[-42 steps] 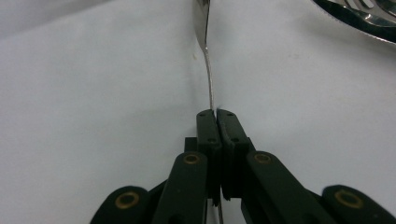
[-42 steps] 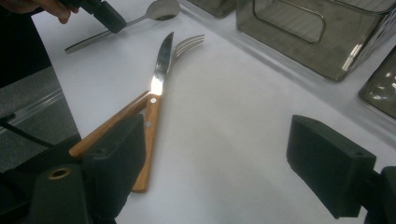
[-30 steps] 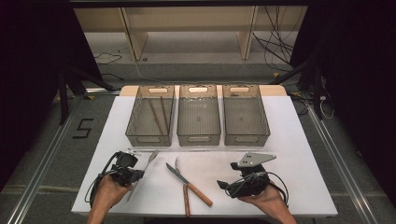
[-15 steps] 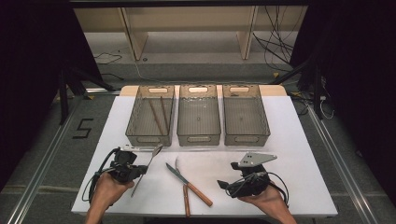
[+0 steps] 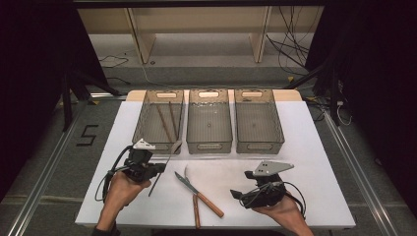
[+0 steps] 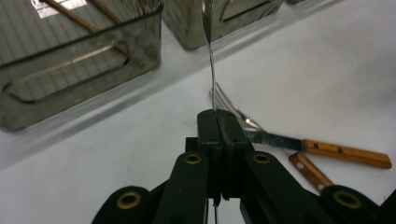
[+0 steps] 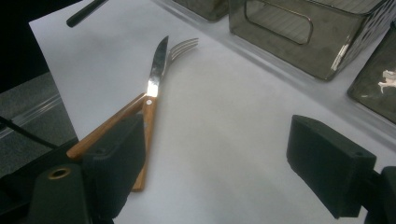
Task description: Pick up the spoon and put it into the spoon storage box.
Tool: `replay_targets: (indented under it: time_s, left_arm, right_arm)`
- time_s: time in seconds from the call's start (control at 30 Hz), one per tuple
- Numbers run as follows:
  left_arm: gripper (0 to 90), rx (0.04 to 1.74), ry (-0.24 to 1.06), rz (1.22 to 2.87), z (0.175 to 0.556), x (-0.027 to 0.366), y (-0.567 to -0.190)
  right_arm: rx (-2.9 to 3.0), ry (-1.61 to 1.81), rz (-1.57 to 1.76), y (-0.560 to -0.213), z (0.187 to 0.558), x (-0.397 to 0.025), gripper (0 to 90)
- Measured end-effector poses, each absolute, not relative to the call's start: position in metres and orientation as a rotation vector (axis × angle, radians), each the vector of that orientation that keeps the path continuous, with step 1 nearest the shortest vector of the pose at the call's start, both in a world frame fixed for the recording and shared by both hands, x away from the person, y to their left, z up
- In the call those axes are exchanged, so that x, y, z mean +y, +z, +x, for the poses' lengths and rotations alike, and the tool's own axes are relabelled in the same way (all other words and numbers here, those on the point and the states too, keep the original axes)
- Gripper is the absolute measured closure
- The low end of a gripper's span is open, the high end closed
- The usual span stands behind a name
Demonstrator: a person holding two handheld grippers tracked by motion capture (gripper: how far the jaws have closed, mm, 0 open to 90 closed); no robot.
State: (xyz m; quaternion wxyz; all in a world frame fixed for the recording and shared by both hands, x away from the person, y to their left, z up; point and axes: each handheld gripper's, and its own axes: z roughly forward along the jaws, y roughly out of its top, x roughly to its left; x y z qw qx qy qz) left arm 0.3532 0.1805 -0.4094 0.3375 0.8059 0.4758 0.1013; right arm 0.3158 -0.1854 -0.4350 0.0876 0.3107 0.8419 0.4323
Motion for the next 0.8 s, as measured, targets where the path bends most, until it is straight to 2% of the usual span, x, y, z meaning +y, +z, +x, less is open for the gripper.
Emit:
replay_targets:
  time_s: [0.8]
  left_arm:
    - [89.2,1.151,0.255,2.037,0.398,0.147,-0.378]
  right_arm:
    - [2.505,1.292,0.934,-0.436,0.314,-0.188,20.3]
